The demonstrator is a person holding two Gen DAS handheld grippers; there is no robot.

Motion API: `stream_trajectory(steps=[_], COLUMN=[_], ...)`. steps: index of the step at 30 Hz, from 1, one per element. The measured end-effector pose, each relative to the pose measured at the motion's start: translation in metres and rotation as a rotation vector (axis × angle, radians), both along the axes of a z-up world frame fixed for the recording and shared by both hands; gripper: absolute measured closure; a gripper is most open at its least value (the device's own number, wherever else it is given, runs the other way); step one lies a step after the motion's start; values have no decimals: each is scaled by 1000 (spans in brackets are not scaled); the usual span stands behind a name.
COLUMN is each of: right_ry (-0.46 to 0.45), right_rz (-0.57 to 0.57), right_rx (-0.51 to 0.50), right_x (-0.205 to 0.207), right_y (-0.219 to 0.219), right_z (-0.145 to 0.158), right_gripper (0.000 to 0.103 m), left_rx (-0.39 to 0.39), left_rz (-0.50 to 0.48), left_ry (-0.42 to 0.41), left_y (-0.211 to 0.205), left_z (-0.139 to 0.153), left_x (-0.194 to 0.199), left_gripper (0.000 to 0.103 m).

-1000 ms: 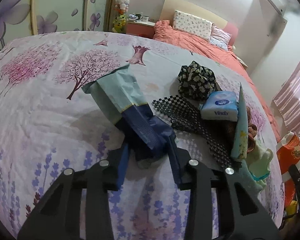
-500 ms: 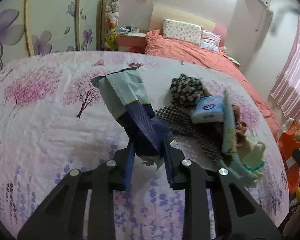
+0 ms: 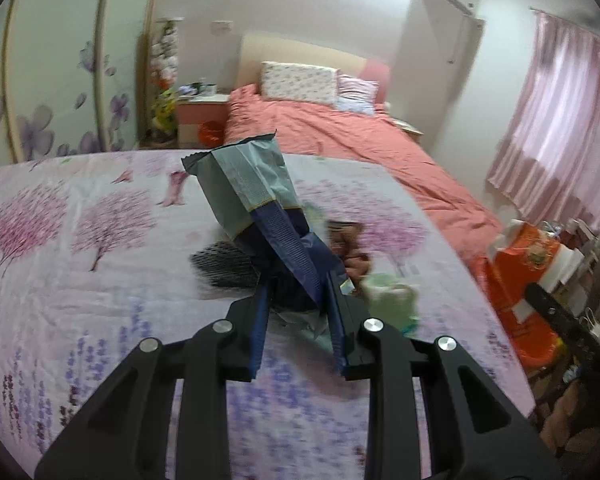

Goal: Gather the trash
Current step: 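Carry cup and wrapper over the orange basket and open both grippers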

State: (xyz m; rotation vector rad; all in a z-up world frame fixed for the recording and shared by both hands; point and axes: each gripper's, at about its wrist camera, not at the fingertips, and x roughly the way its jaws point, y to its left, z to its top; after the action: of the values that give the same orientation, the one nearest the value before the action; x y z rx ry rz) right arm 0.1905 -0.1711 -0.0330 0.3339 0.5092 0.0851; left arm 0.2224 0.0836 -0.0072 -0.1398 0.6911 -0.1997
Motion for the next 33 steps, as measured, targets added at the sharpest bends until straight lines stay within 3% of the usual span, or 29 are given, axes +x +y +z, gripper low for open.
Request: stream_trajectory(steps=[17,33], right_ry=[-54,-49], right_rz=[-139,-314], right_rx=[24,80], right_x=[-25,-18], right_y=[-69,-154], right_z=[9,-7], right_gripper=[99,99], left_rx=[-33,-27], left_rz=[-267,-525], left_ry=[-30,-1], left_y=[-121,-264], left_z=[14,-8], left_x=[-7,14], left_gripper=[76,76])
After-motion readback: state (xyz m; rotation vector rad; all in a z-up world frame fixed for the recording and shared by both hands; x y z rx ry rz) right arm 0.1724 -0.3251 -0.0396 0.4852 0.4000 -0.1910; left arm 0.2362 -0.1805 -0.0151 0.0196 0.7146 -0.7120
